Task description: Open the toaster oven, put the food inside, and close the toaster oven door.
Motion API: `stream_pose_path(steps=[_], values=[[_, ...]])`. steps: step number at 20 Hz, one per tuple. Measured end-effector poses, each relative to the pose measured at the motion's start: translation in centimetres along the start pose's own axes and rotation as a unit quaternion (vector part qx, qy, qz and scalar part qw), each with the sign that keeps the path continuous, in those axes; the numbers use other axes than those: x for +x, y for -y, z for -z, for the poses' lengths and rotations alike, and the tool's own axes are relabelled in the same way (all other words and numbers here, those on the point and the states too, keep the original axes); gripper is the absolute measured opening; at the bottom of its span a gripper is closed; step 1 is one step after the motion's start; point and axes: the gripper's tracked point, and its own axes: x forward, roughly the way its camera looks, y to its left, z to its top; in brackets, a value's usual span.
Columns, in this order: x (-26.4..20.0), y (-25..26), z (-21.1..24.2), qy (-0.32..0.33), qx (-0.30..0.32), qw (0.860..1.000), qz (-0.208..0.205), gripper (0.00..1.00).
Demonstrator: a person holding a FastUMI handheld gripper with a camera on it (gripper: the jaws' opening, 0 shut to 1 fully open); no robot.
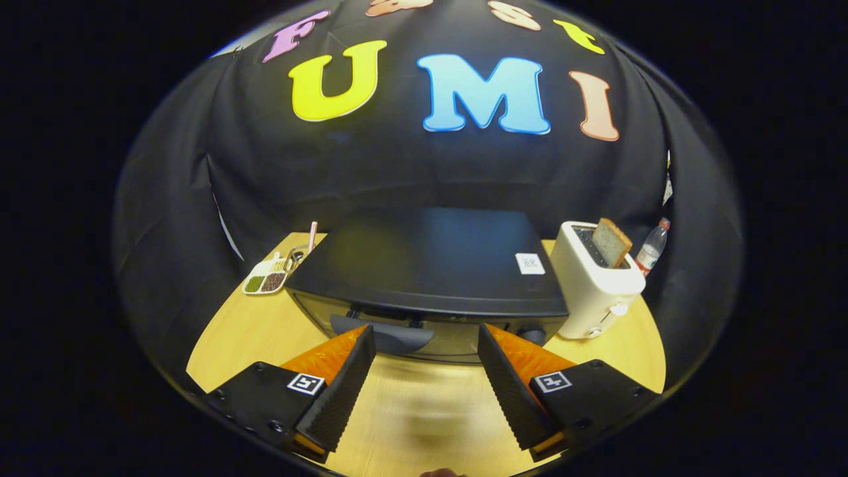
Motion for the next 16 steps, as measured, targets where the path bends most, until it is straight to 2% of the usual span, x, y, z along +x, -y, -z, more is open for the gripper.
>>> stream_pose_path(steps=[6, 9, 16], values=[[-7.6, 7.4, -6.2, 0.108, -0.02, 0.992, 0.066, 0.99], [-12.5, 9.3, -8.6, 0.15, -0.004, 0.986, 0.071, 0.99], [-23.3, 15.0, -9.7, 0.233, 0.005, 0.962, 0.145, 0.98]])
